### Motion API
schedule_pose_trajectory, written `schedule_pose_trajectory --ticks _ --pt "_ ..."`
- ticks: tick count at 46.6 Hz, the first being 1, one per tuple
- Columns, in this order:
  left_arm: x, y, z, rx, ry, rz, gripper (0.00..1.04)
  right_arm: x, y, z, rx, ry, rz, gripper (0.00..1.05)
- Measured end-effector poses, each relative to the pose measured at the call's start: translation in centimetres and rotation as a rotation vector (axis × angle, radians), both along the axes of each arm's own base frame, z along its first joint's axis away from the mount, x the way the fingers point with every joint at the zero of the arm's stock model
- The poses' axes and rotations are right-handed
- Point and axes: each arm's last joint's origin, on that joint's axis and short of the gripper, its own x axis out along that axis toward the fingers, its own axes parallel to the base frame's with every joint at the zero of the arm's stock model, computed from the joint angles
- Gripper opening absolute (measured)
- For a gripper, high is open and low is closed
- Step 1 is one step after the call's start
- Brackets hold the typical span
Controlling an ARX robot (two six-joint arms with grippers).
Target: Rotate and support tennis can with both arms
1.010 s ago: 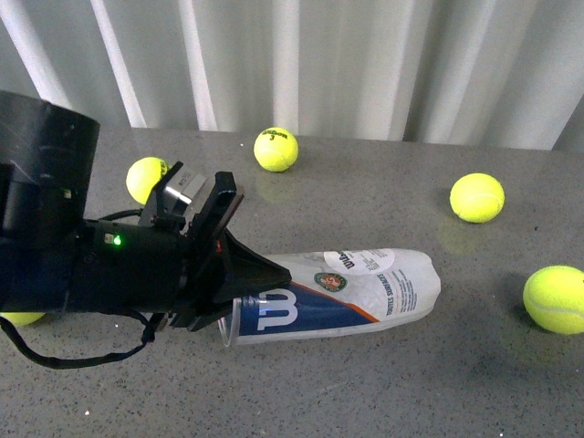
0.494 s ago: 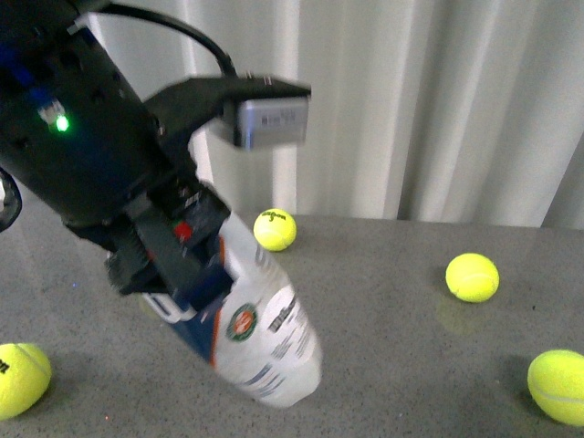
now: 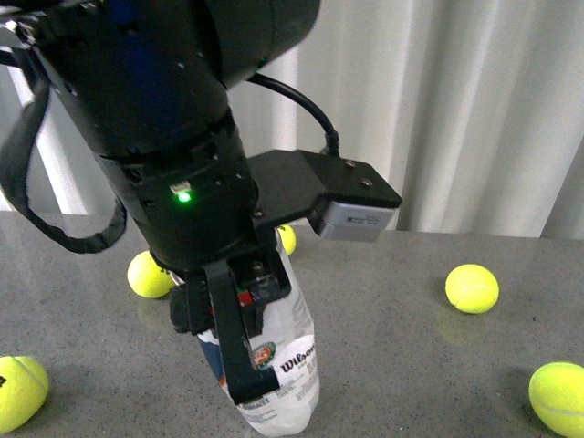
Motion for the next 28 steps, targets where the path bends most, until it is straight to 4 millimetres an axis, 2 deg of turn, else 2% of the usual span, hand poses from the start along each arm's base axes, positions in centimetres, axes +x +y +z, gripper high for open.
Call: schedule_pose_trajectory --ticks 13,18,28 --pt "0.5 -1.6 -0.7 0.030 -0.022 -0.014 0.04 0.0 0.0 0.0 0.000 0.000 0.000 0.98" --pt "0.9 -2.1 -0.4 0.014 -0.020 -0.007 0.25 0.0 0.0 0.0 0.000 0.000 0.000 0.98" --pt "1.1 -2.5 0.5 -0.009 -0.017 0.006 0.52 0.0 0.0 0.0 0.000 0.000 0.000 0.98"
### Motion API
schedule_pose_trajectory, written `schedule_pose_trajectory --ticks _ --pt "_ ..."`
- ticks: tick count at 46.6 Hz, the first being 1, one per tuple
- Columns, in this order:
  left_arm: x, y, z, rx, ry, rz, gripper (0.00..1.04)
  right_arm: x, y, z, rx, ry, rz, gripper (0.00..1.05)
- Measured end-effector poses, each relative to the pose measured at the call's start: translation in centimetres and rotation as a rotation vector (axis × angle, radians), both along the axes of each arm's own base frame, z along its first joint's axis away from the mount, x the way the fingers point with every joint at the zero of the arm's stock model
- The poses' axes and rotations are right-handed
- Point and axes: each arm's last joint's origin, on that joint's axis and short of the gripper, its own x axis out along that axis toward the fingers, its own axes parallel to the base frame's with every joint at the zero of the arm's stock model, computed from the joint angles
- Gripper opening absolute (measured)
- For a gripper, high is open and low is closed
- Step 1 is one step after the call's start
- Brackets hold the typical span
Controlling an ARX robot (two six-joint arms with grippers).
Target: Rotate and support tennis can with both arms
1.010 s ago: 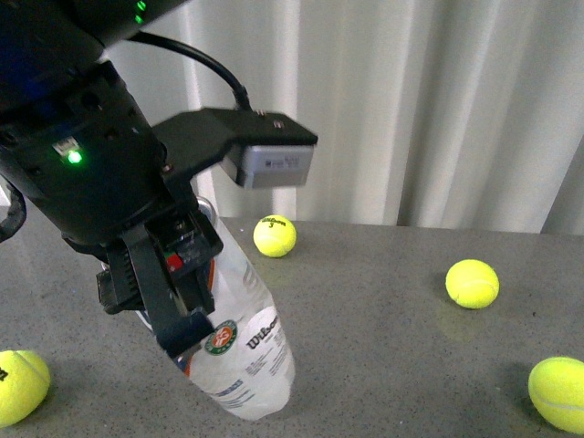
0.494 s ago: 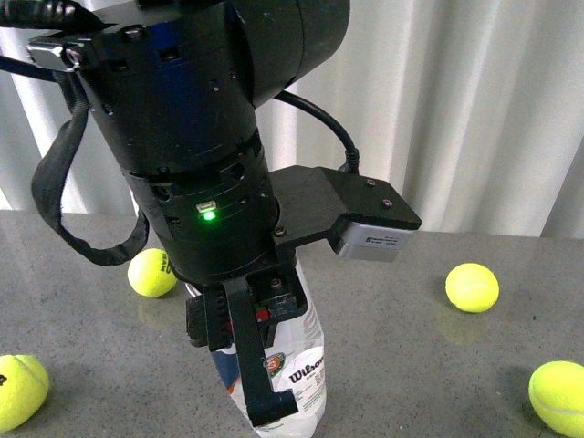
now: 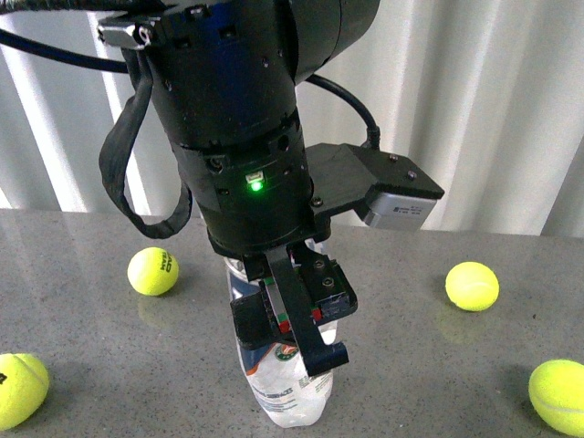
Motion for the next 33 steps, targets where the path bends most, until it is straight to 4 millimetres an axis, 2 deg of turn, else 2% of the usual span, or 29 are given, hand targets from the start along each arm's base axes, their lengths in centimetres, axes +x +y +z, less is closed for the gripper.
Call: schedule_pose_trajectory --ticks 5,6,9,14,20,25,33 --pt "0.1 0.0 0.4 -0.005 -0.006 0.005 0.65 0.0 0.0 0.0 0.000 0.000 0.000 0.98" --pt "0.1 0.0 0.6 -0.006 -0.009 0.005 0.71 0.0 0.0 0.0 0.000 0.000 0.000 0.98" --pt "0.1 0.0 0.7 -0.007 -0.008 0.009 0.79 0.0 0.0 0.0 0.000 0.000 0.000 0.98" --pt "0.0 0.4 1.4 -0.015 -0.020 0.021 1.00 0.0 0.0 0.0 0.000 0.000 0.000 0.98" --pt "-0.3 0.8 2.5 -0.057 -0.028 0.060 0.98 0.0 0.0 0.0 0.000 0.000 0.000 0.98" --pt "-0.2 1.2 3.6 -0.158 -0.052 0.134 0.98 0.0 0.0 0.0 0.000 0.000 0.000 0.98" --pt "-0.5 2.6 5.9 -0.511 -0.086 0.344 0.98 0.0 0.0 0.0 0.000 0.000 0.000 0.98"
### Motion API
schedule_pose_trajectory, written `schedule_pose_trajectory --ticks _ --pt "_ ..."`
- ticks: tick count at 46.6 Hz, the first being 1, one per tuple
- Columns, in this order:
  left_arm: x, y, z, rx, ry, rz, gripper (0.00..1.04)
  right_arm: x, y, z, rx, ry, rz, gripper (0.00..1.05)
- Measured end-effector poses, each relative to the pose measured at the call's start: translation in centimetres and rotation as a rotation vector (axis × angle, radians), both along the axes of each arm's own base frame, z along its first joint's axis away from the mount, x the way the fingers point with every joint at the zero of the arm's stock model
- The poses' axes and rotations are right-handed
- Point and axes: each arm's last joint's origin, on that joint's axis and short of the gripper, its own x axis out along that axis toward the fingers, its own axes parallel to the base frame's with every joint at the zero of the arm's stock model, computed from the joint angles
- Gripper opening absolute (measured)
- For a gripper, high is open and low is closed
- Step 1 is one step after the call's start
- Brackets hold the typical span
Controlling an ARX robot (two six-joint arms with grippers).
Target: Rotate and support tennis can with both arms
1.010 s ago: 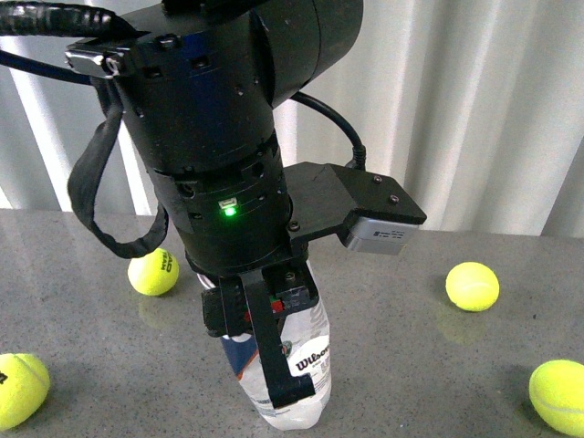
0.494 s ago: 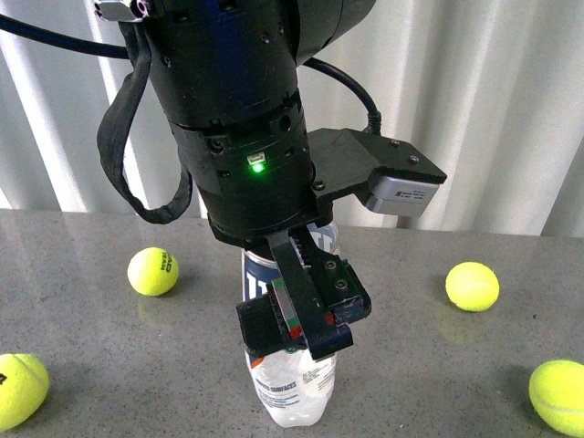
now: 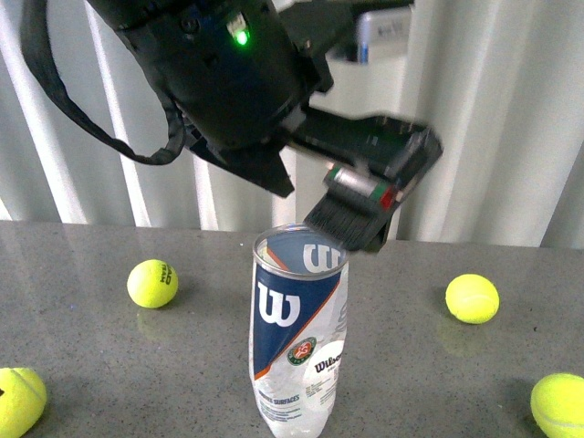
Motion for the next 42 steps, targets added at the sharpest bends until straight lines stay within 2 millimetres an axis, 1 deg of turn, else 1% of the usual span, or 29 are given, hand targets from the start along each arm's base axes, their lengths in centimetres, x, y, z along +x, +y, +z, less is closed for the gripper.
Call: schedule_pose_trajectory --ticks 3,4,6,8,12,13,14,15,16,17,19,20,22,23,25,27,29,33,36,42 --pt "-0.3 1.1 0.8 -0.157 -0.017 0.149 0.98 0.0 0.0 0.0 0.000 0.000 0.000 0.98" --pt "-0.5 1.5 1.1 -0.225 -0.011 0.225 0.98 0.0 0.0 0.0 0.000 0.000 0.000 0.98" --pt "-0.8 2.1 1.4 -0.300 0.009 0.300 0.98 0.0 0.0 0.0 0.000 0.000 0.000 0.98" --pt "-0.9 2.4 1.7 -0.355 0.041 0.362 0.98 0.0 0.0 0.0 0.000 0.000 0.000 0.98" --pt "-0.9 2.5 1.4 -0.387 0.078 0.405 0.98 0.0 0.0 0.0 0.000 0.000 0.000 0.98" --pt "-0.9 2.4 1.1 -0.376 0.039 0.425 0.97 0.0 0.0 0.0 0.000 0.000 0.000 0.98" --pt "-0.9 2.5 0.9 -0.372 -0.058 0.468 0.93 0.0 0.0 0.0 0.000 0.000 0.000 0.98" --pt "-1.0 2.8 0.3 -0.362 -0.220 0.534 0.88 0.0 0.0 0.0 0.000 0.000 0.000 0.98" --pt "-1.2 3.2 0.0 -0.357 -0.314 0.578 0.84 0.0 0.0 0.0 0.000 0.000 0.000 0.98" --pt "-1.7 3.9 -0.6 -0.355 -0.433 0.635 0.79 0.0 0.0 0.0 0.000 0.000 0.000 0.98" --pt "-3.0 5.5 -1.4 -0.371 -0.573 0.712 0.70 0.0 0.0 0.0 0.000 0.000 -0.001 0.98" --pt "-3.5 6.2 -1.6 -0.383 -0.611 0.728 0.67 0.0 0.0 0.0 0.000 0.000 -0.003 0.98" --pt "-5.0 8.1 -2.2 -0.417 -0.691 0.751 0.56 0.0 0.0 0.0 0.000 0.000 -0.003 0.98" --pt "-5.5 8.7 -2.5 -0.423 -0.707 0.753 0.52 0.0 0.0 0.0 0.000 0.000 -0.003 0.98" --pt "-6.8 10.3 -3.4 -0.419 -0.729 0.765 0.42 0.0 0.0 0.0 0.000 0.000 0.000 0.98" --pt "-7.8 11.4 -4.4 -0.407 -0.728 0.772 0.33 0.0 0.0 0.0 0.000 0.000 0.001 0.98" --pt "-8.4 12.2 -5.2 -0.397 -0.720 0.775 0.25 0.0 0.0 0.0 0.000 0.000 0.001 0.98" --pt "-10.3 13.5 -7.0 -0.384 -0.699 0.752 0.05 0.0 0.0 0.0 0.000 0.000 0.000 0.98" --pt "-11.5 14.4 -7.7 -0.383 -0.706 0.749 0.04 0.0 0.0 0.0 0.000 0.000 0.000 0.98" --pt "-12.8 15.5 -8.6 -0.381 -0.709 0.757 0.04 0.0 0.0 0.0 0.000 0.000 0.000 0.98"
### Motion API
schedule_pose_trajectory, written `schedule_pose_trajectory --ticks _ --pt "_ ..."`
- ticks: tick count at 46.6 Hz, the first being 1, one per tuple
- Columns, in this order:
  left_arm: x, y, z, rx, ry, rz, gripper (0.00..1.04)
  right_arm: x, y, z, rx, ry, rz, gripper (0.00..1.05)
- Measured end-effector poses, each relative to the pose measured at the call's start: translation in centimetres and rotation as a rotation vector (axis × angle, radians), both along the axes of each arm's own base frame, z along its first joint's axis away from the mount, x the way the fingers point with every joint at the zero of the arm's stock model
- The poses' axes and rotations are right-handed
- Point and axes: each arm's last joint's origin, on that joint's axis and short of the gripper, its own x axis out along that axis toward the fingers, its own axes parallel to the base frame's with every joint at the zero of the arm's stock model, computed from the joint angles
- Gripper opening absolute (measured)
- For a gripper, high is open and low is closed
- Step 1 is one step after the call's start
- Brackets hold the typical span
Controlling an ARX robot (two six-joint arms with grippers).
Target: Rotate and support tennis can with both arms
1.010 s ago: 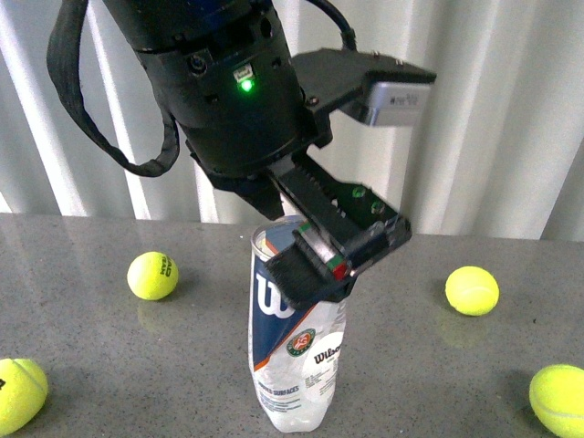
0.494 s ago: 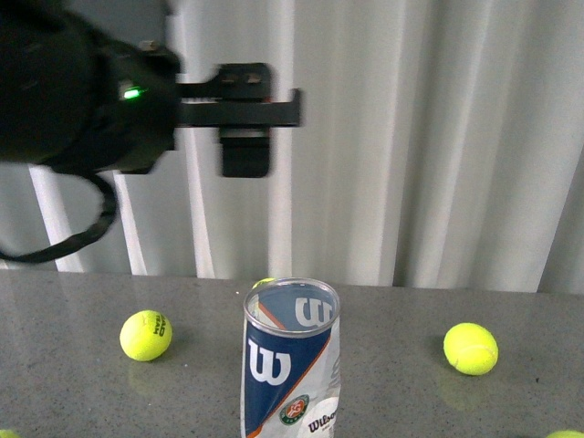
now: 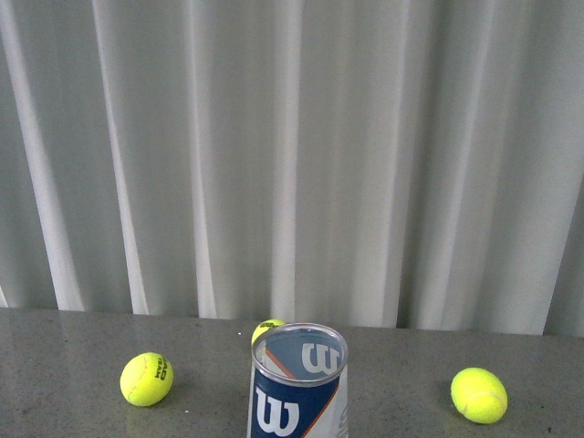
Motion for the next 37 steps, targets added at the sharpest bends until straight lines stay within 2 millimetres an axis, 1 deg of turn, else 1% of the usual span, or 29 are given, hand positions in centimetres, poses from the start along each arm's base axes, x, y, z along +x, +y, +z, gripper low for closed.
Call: schedule_pose_trajectory --ticks 9,19,27,37 --pt "-1.9 1.1 -1.1 0.000 -0.002 -0.001 0.04 0.0 0.0 0.0 0.000 0.000 0.000 0.98" --pt "-3.5 1.9 -2.0 0.000 0.000 0.005 0.04 0.0 0.0 0.0 0.000 0.000 0.000 0.98" --pt "-4.4 2.9 -2.5 -0.001 0.002 -0.009 0.04 0.0 0.0 0.0 0.000 0.000 0.000 0.98" --pt "-5.4 3.2 -2.8 -0.001 -0.001 0.008 0.04 0.0 0.0 0.0 0.000 0.000 0.000 0.98"
